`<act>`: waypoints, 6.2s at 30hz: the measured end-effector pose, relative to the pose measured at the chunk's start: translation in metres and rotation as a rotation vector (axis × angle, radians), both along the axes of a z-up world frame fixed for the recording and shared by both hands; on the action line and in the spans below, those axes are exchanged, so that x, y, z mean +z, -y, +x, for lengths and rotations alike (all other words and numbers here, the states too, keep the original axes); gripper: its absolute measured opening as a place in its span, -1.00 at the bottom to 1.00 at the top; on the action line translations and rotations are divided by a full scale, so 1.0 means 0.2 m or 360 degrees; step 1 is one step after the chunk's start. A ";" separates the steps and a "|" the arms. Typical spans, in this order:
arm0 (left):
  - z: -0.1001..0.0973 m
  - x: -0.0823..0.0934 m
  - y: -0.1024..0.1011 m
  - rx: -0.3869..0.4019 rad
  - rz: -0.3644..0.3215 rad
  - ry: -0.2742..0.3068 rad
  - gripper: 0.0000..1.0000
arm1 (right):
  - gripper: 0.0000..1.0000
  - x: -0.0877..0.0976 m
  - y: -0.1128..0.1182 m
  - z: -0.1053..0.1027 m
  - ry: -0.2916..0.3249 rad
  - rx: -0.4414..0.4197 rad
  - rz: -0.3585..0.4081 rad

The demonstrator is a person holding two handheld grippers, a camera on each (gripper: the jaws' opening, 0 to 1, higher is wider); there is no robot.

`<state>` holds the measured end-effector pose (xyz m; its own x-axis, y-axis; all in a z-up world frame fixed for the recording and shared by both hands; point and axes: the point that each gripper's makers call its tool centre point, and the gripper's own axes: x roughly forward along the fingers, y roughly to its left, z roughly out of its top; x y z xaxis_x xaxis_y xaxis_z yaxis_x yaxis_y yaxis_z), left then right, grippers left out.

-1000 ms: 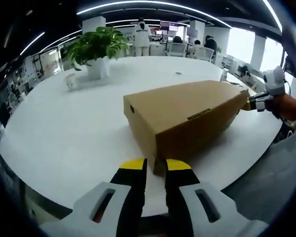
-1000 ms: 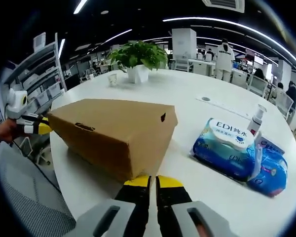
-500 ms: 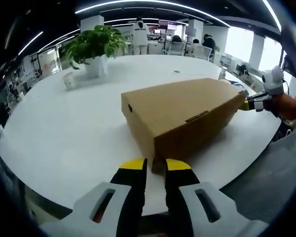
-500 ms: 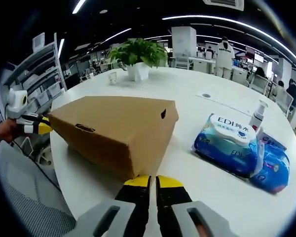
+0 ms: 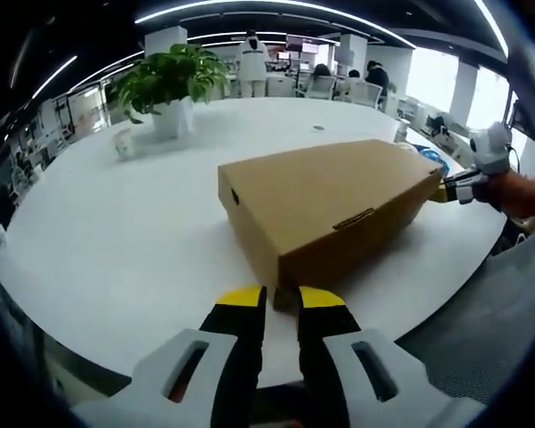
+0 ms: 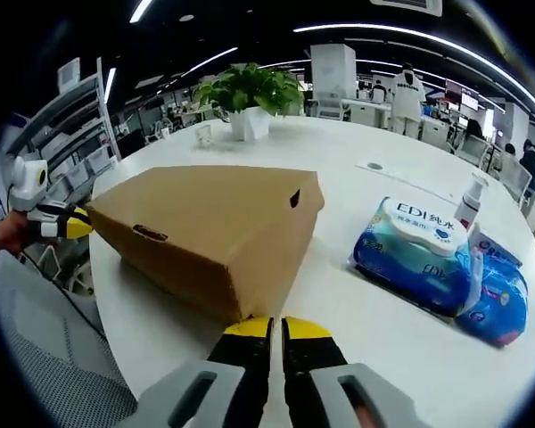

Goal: Operate the shoe box by opening the lid, removing the specified soft item, and placing it in the target area until the item is outside and the box remains undamaged.

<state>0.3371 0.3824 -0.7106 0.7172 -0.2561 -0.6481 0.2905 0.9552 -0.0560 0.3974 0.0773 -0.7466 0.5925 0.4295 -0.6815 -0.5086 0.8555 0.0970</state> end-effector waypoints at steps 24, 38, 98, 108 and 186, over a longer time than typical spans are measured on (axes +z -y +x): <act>-0.07 0.03 -0.07 0.0048 -0.0083 -0.0010 -0.70 | -0.90 0.04 0.12 -0.02 -0.0010 -0.0089 0.0054; 0.08 0.23 -0.11 0.0234 -0.0399 0.0057 -0.28 | -0.33 0.34 0.08 0.10 0.0033 -0.0249 0.0580; 0.57 0.00 0.10 0.0057 -0.0450 -0.0225 -0.33 | -0.33 0.14 -0.13 0.28 -0.0187 -0.0273 0.0645; 0.84 0.01 0.16 -0.0008 -0.0412 -0.0215 -0.33 | -0.34 0.15 -0.08 0.46 -0.0154 -0.0349 0.0613; 0.31 0.31 0.63 -0.0357 -0.0246 0.0179 0.14 | 0.24 0.58 0.86 -0.29 0.0473 -0.0713 0.0450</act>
<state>0.3989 0.2573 -0.6481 0.6967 -0.5058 -0.5086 0.5062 0.8491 -0.1511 0.3399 -0.0943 -0.6302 0.9049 0.2347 -0.3550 -0.1454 0.9545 0.2605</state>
